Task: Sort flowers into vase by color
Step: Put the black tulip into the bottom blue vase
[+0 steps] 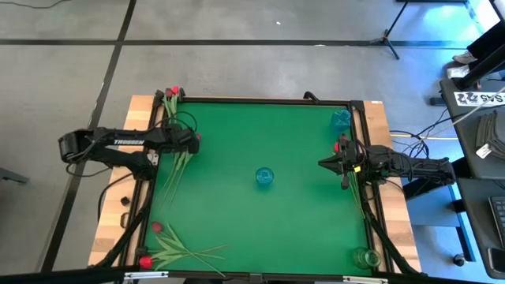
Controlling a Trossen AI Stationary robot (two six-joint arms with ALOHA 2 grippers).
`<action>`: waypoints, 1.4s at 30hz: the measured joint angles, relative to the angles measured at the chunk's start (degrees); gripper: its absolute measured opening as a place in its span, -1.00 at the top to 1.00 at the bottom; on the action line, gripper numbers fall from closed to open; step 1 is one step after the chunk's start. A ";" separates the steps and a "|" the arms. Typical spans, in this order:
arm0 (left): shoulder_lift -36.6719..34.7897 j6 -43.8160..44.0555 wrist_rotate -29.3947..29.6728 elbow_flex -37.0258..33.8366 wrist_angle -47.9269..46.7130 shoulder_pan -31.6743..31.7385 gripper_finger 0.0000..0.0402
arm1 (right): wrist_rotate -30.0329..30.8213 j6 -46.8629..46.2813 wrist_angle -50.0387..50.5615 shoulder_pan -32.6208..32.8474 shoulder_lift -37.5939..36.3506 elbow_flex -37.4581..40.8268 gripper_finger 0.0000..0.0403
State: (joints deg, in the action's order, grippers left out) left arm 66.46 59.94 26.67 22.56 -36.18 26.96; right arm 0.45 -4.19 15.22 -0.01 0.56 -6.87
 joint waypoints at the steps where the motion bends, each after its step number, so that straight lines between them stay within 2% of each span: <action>1: -0.14 -0.01 0.22 0.14 -0.19 -0.45 0.66 | 0.01 0.00 0.00 -0.01 0.00 0.00 0.85; 4: -0.11 -0.16 1.40 0.38 -0.33 -1.74 0.88 | 0.00 0.00 0.00 -0.02 0.00 0.00 0.85; 6: -0.11 -0.23 2.48 0.38 -0.55 -2.67 0.96 | 0.00 0.00 0.00 -0.02 0.00 0.00 0.85; 11: -2.81 -0.50 5.74 1.96 -2.96 -6.24 0.98 | 0.00 0.00 0.00 0.00 0.00 0.00 0.85; 15: -8.12 -2.08 9.77 8.03 -9.98 -8.50 0.98 | 0.00 0.00 0.00 -0.01 0.00 0.00 0.85; 18: -12.54 -7.43 11.62 13.49 -8.92 -10.55 0.98 | 0.00 0.00 0.00 -0.02 0.00 0.00 0.85; 21: -15.60 -18.26 9.56 16.67 2.30 -12.88 0.98 | 0.02 0.02 -0.11 -0.02 0.02 0.00 0.85; 23: -16.72 -26.59 4.40 16.87 14.04 -14.22 0.99 | 0.84 0.62 -1.57 -0.01 0.02 0.00 0.85; 25: -16.58 -32.86 -3.16 16.21 26.35 -14.57 0.99 | 2.86 2.24 -5.18 -0.01 0.02 0.02 0.85; 27: -15.30 -37.13 -8.77 15.18 36.71 -14.55 0.99 | 4.56 2.87 -10.15 -0.01 0.02 0.02 0.85; 30: -11.22 -43.44 -13.00 13.02 52.48 -14.48 0.99 | 4.68 -2.25 -17.68 0.00 -0.18 0.00 0.85; 32: -7.63 -48.53 -16.69 11.89 62.64 -14.34 0.99 | 7.71 -2.72 -23.24 0.00 -0.22 0.02 0.85; 34: -3.51 -51.16 -20.54 11.57 71.43 -14.35 0.99 | 11.58 -1.54 -28.34 -0.02 1.38 -0.13 0.85; 36: 0.75 -52.49 -22.64 11.57 79.69 -14.42 0.99 | 11.22 -0.66 -31.54 0.00 3.96 0.09 0.85; 40: 7.11 -52.45 -22.95 11.57 92.98 -14.38 0.98 | 7.98 -0.13 -46.65 0.00 12.14 -0.17 0.85; 42: 8.91 -51.58 -22.71 11.57 97.75 -14.60 0.98 | 9.32 -3.43 -52.70 0.04 17.98 -0.02 0.85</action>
State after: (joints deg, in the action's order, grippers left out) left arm 75.37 8.37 3.97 34.13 61.56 12.35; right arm 9.77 -7.61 -37.48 0.03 18.53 -6.90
